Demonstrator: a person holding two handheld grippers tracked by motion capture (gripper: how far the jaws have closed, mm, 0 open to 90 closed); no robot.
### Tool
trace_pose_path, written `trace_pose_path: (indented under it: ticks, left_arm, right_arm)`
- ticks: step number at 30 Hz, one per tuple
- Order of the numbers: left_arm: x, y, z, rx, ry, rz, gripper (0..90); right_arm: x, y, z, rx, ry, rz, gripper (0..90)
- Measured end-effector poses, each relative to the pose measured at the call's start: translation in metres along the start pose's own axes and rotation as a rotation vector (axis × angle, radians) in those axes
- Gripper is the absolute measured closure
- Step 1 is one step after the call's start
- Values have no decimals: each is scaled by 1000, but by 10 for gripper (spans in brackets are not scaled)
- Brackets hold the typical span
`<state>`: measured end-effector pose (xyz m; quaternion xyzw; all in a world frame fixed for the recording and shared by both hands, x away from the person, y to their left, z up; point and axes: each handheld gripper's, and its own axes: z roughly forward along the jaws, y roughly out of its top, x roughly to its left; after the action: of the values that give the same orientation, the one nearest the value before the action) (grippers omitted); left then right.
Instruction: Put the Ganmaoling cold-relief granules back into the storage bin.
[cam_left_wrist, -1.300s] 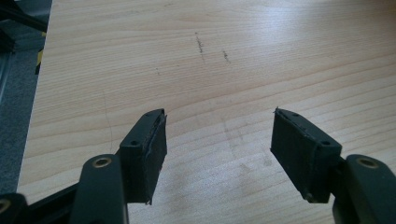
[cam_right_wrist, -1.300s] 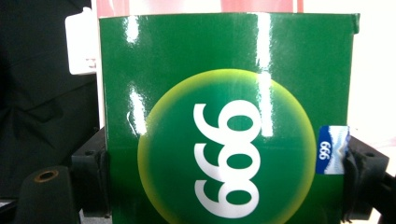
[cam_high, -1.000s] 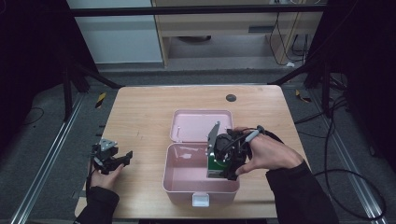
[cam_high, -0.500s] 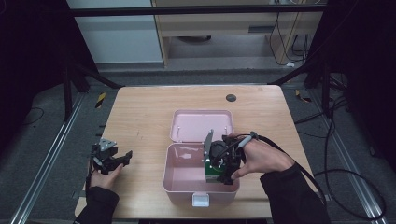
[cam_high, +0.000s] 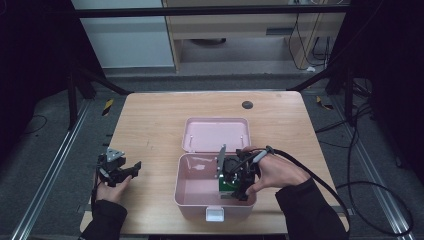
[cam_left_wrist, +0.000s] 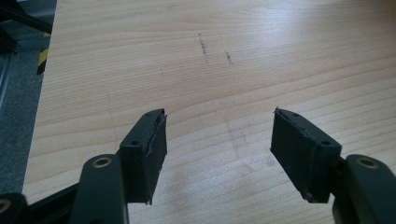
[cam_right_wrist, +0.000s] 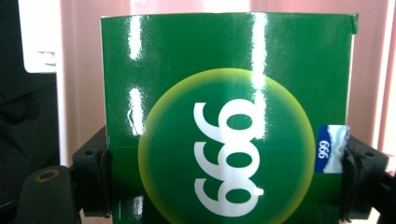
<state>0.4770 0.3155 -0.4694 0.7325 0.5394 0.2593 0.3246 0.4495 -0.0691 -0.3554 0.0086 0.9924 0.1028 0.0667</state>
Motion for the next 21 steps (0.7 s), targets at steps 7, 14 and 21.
trace_pose_path:
  ticks: [7, 14, 21]
  left_arm:
    - [-1, 0, 1, 4, 0, 4, 353]
    - [-1, 0, 1, 4, 0, 4, 353]
    - [0, 0, 1, 3, 0, 2, 353]
  right_arm:
    - [-2, -8, 14, -9, 18, 29, 158]
    - [-2, -11, 23, 10, 20, 26, 157]
    - [-3, -11, 27, 14, 19, 15, 156]
